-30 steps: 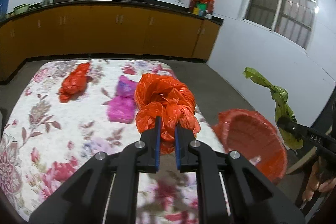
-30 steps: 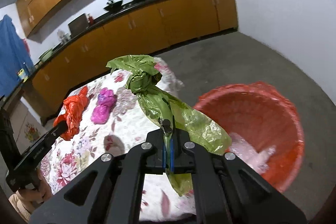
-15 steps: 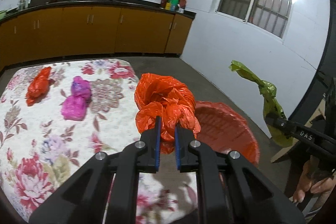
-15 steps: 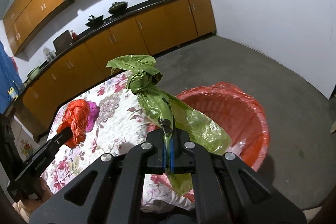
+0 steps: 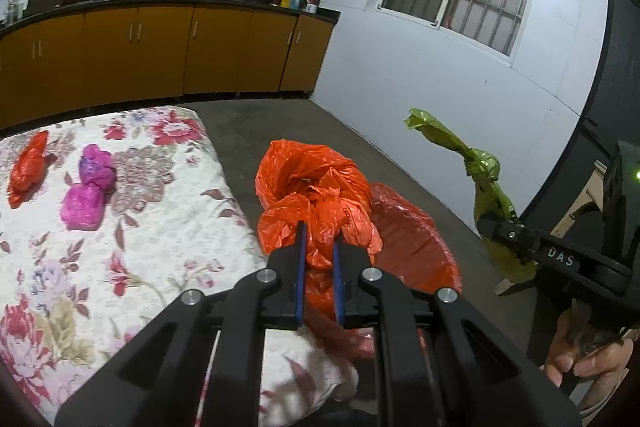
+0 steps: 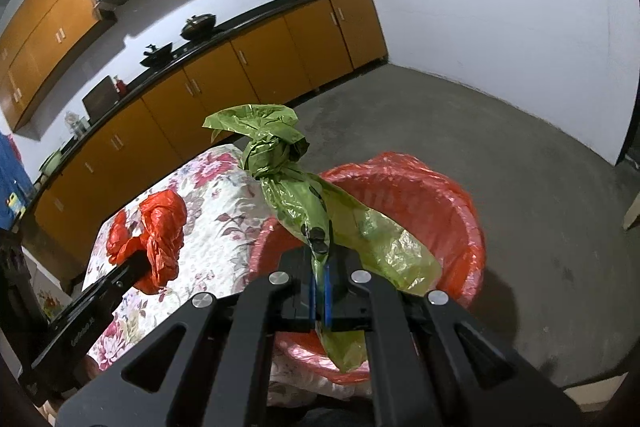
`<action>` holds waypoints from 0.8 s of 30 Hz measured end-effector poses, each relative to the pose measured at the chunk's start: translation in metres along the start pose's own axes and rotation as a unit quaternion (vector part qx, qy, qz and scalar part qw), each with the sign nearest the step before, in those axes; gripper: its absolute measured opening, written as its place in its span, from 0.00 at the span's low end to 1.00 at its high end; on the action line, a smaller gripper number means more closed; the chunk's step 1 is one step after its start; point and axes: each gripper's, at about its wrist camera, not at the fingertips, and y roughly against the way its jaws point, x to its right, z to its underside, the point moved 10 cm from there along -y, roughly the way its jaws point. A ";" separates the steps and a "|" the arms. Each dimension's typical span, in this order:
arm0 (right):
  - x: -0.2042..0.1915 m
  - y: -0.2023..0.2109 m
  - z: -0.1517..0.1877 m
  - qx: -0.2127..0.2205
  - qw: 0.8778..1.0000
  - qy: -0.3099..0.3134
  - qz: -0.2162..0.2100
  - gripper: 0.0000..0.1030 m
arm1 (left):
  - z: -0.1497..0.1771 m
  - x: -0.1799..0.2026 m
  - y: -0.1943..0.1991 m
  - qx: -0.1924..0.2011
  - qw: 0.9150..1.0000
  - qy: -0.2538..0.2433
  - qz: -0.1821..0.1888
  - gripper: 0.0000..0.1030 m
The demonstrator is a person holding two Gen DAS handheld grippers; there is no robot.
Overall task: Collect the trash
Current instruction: 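Carry both bags over the red basket and open both tools to drop them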
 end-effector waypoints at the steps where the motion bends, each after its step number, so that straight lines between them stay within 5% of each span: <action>1: 0.003 -0.001 0.000 -0.002 1.000 -0.005 0.001 0.03 | 0.001 0.004 -0.004 -0.003 1.000 -0.002 0.003 0.12; 20: 0.031 -0.024 -0.003 -0.016 0.999 -0.044 0.003 0.04 | 0.016 0.049 -0.068 -0.050 0.998 -0.017 0.044 0.14; 24: 0.033 -0.031 0.002 -0.027 0.999 -0.044 0.003 0.20 | 0.026 0.044 -0.083 -0.070 0.997 -0.008 0.042 0.26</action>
